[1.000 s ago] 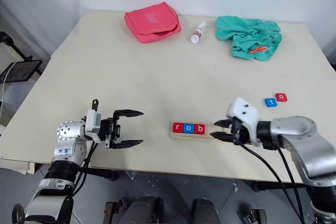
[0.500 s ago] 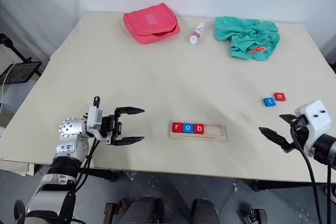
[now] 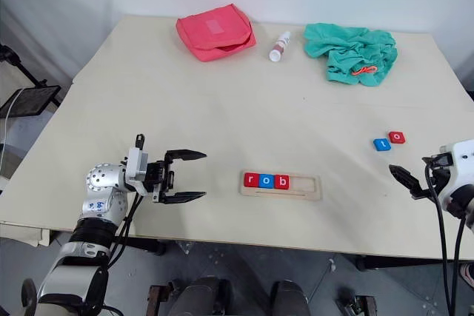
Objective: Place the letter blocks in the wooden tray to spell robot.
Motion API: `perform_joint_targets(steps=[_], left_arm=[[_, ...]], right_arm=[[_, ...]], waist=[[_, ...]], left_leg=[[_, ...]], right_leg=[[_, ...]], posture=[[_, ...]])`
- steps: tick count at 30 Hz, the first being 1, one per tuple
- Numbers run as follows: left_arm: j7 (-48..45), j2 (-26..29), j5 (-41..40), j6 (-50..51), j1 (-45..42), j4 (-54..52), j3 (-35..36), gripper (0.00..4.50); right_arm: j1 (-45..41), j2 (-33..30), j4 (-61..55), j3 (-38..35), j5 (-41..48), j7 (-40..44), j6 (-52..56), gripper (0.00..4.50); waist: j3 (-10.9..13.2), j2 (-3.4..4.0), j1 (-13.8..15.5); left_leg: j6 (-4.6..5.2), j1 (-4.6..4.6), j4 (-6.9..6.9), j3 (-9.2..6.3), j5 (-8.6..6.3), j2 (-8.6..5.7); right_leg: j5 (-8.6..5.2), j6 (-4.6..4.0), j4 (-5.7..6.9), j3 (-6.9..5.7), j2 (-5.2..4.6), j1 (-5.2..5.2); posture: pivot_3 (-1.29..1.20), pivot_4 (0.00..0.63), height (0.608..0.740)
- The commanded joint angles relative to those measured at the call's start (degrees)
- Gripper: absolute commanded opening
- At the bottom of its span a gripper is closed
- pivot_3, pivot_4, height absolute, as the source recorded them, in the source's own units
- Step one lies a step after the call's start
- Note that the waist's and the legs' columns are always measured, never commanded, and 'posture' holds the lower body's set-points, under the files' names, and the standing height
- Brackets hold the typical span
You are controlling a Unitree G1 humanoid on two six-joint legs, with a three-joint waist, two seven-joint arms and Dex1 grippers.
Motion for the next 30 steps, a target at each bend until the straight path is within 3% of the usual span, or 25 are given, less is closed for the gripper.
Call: perform_joint_targets(steps=[1,7,12,18,24,30], left_arm=[[-1.8,0.7,-0.9,0.2,1.1,-2.5,0.6,4.5],[-1.3,1.0,-1.0,0.7,2.3,-4.0,0.7,4.5],[-1.1,1.2,-1.2,1.1,3.0,-4.9,0.8,4.5],[-0.6,1.3,-1.1,1.8,3.9,-6.4,0.8,4.5],[0.6,1.9,-1.2,2.8,5.8,-9.3,1.2,4.5],[2.1,2.7,-1.3,3.9,8.5,-12.8,2.0,4.5]], right_arm=[[-0.2,-0.2,-0.5,-0.6,0.6,-0.4,-1.3,4.46],[-1.4,-0.5,0.1,-0.1,0.9,-0.4,-1.0,4.46],[-7.1,-1.0,5.6,2.2,-0.3,-1.7,-1.2,4.46],[-24.1,-1.8,25.6,9.9,-6.0,-4.2,-4.1,4.46],[-39.1,-1.1,47.4,14.8,-11.8,-7.1,-13.7,4.46],[-46.4,0.0,59.8,16.5,-14.5,-10.9,-19.9,4.46]], waist=[[0.0,0.0,0.0],[0.0,0.0,0.0],[0.0,0.01,-0.1],[0.0,0.02,-1.4],[0.0,0.04,-1.5],[0.0,0.04,-1.5]], left_leg=[[0.0,0.0,0.0,0.0,0.0,0.0],[0.0,0.0,0.0,0.0,0.0,0.0],[0.0,0.0,0.0,0.0,0.0,0.01],[0.01,0.0,0.02,0.04,0.01,0.02],[0.0,-0.03,-0.06,-0.01,0.01,0.03],[0.0,-0.1,-0.06,-0.05,0.01,0.02]], right_leg=[[0.0,0.0,0.0,0.0,0.0,0.0],[0.0,0.0,-0.01,0.01,0.0,0.0],[0.0,0.0,-0.01,0.02,0.01,-0.01],[0.0,0.0,0.0,0.02,0.0,-0.01],[0.0,0.0,0.0,-0.04,0.0,-0.05],[0.0,0.0,-0.01,-0.06,-0.02,-0.06]], posture=[[0.0,0.15,0.74],[0.0,0.15,0.74],[0.0,0.15,0.74],[0.0,0.15,0.74],[0.0,0.15,0.74],[0.0,0.15,0.74]])
